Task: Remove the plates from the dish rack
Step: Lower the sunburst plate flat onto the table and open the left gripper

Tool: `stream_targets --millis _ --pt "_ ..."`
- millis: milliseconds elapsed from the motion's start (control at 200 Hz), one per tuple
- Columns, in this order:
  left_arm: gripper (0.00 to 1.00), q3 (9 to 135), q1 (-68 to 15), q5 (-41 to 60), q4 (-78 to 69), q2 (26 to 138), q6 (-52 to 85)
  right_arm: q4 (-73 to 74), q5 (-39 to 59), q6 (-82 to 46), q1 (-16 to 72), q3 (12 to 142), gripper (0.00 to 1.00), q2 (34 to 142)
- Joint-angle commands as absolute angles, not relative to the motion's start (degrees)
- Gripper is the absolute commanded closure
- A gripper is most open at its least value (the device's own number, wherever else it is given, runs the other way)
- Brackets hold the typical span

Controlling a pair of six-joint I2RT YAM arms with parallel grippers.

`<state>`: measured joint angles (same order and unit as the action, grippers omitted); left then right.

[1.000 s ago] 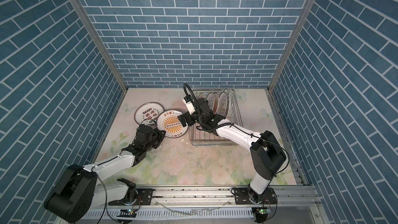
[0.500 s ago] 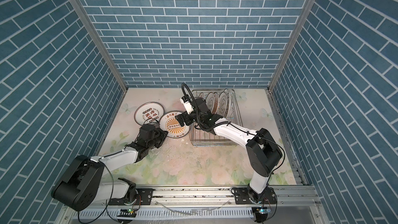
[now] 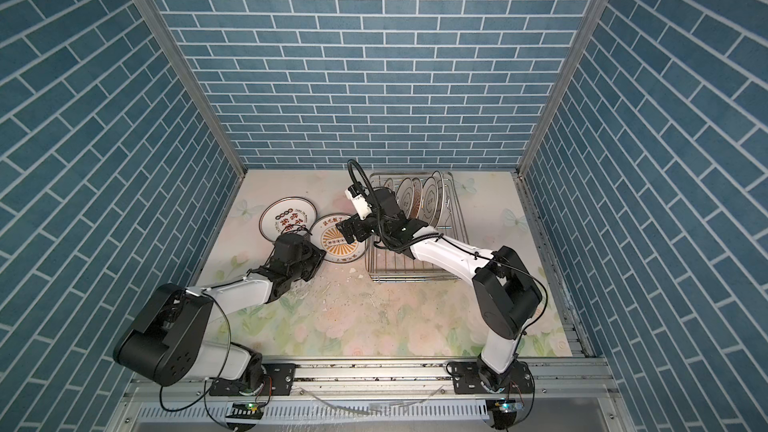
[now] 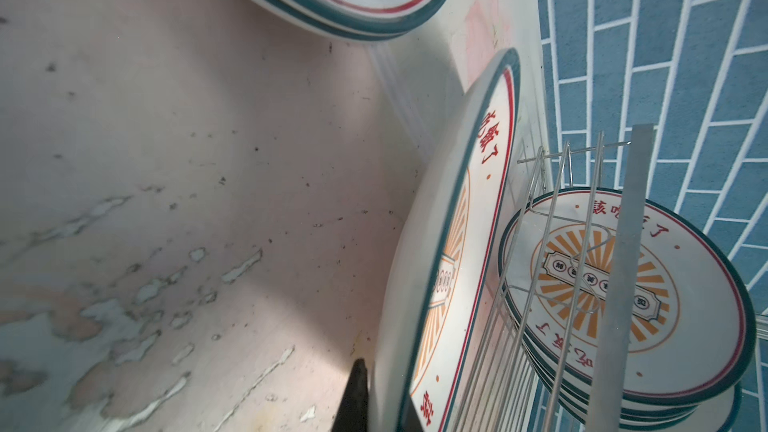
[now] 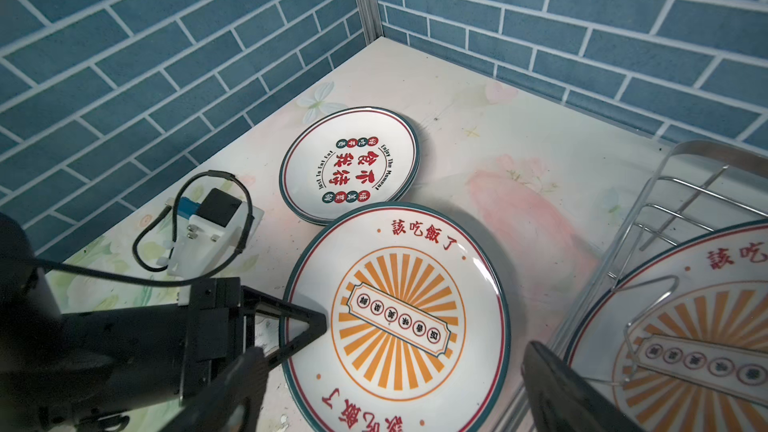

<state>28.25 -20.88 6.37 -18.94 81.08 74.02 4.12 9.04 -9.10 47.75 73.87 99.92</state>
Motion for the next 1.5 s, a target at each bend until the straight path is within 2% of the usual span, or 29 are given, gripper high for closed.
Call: stream_targets --millis 0,380,560,680,780,1231,1386,1491 --pt "1.00 29.1 -20.6 8.6 -22.1 82.8 74.5 4.0 9.5 -7.4 48.2 76.0 0.04 99.3" --pt "1.00 31.0 -19.7 9.2 -23.2 88.7 75.2 2.9 8.9 -6.6 48.5 76.0 0.04 98.8" --pt "0.94 30.6 -18.6 8.9 -23.6 91.3 77.0 3.1 9.0 -5.9 48.5 75.6 0.04 98.4" --pt "0.93 31.2 -18.6 8.1 -21.8 91.4 76.4 -3.5 11.9 -3.4 48.6 82.1 0.04 101.7" --pt "0.93 30.7 -18.4 5.9 -20.6 90.9 76.5 -7.9 9.9 -3.1 48.8 86.5 0.04 104.7" --pt "0.88 30.2 -15.4 7.9 -21.3 94.0 77.3 -11.1 9.5 -2.9 48.8 90.6 0.05 110.2" --pt "0.85 30.3 -14.8 8.7 -21.6 94.6 77.0 -22.4 9.8 0.9 48.8 98.0 0.09 114.4" --pt "0.85 30.2 -14.6 9.5 -22.7 95.5 76.9 -23.5 7.6 1.4 48.7 98.8 0.09 115.2"
